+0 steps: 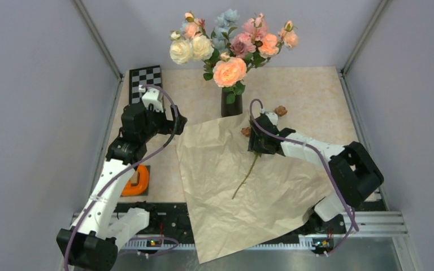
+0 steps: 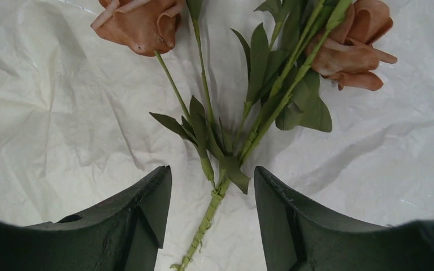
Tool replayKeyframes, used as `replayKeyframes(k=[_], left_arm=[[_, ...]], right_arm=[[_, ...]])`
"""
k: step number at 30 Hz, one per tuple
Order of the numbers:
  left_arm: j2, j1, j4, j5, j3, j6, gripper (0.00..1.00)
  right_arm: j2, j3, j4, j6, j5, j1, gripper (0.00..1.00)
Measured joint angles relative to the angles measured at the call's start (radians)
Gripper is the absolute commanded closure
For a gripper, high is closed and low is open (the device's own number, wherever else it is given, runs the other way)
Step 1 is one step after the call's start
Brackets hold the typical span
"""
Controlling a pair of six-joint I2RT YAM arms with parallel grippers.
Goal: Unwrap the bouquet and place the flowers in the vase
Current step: Pick up the fake flower from the wrapping paper.
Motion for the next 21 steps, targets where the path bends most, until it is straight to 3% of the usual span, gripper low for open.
replayKeyframes(k=[8,16,21], left_arm=[[-0.032,0.000,-0.001,-0.015,0.000,0.002,0.01],[-0.044,0.000,-0.003,-0.023,0.000,0.008,0.01],[-0.044,0.000,-0.005,-0.023,-0.002,0.011,0.01]], right_arm=[[0.143,0.101,-0.062,-0.001,0.095,0.034,0.44],[0.167,0.114,-0.100,0.003,0.142,0.052,0.43],[0.184,0.114,-0.102,0.008,0.151,0.052,0.47]])
